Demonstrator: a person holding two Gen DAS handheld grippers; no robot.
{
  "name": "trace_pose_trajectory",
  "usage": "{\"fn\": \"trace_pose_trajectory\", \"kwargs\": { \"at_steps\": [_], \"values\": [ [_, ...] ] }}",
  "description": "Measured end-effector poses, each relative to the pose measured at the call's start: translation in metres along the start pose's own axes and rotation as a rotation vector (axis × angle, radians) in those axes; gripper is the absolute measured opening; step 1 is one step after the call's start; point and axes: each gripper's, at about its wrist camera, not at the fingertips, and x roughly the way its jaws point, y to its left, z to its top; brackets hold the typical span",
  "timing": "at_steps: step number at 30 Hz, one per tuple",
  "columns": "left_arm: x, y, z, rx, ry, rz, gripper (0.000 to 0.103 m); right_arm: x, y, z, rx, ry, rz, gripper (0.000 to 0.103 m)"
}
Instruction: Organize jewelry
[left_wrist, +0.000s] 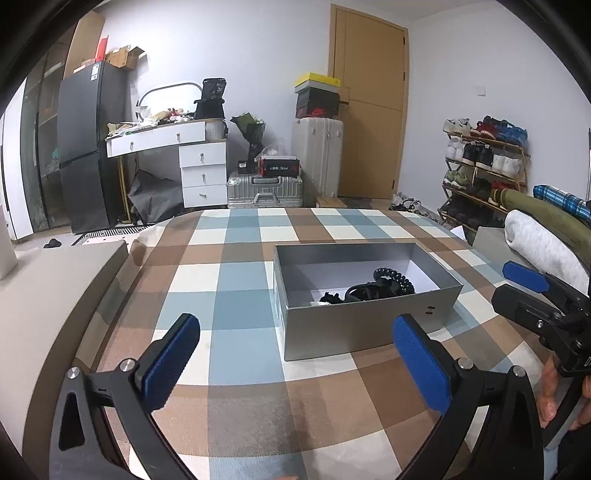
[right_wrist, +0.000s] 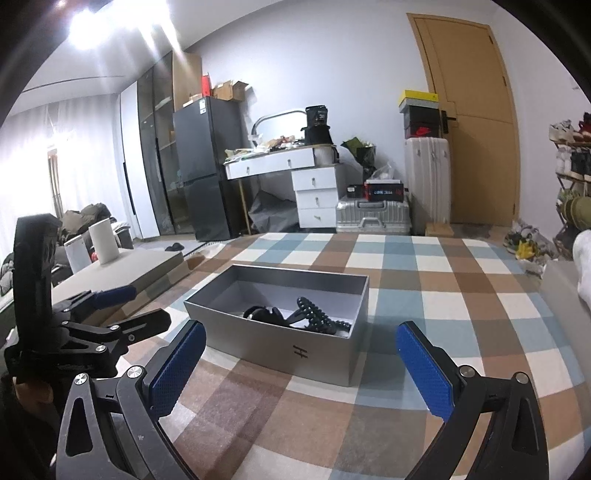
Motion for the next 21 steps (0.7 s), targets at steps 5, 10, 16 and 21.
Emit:
{"fn": "trace_pose_trajectory", "kwargs": {
  "at_steps": [5, 10, 16, 21],
  "values": [
    [-0.0036, -0.0014, -0.0015, 0.001, -0.005, -0.011, 0.102, 0.0005, -0.0014, -0.0034, 0.000, -0.006, -0.015, 0.103],
    [-0.0048, -0.0024, -0.0023, 0.005, -0.008, -0.016, 0.102, -0.0037, -0.0010, -0.0040, -0.004, -0.023, -0.014, 0.103],
    [-0.0068, -0.0075, -0.0027, 0.034, -0.014, -0.007, 0.102, -0.0052, -0.0005, -0.0045, -0.002, -0.029, -0.016, 0.103],
    [-0.0062, -0.0075, -0.0024, 0.038, -0.014, -0.008, 0.102, -0.0062, -0.0002, -0.0048, -0.001, -0.027, -0.016, 0.103]
  ]
}}
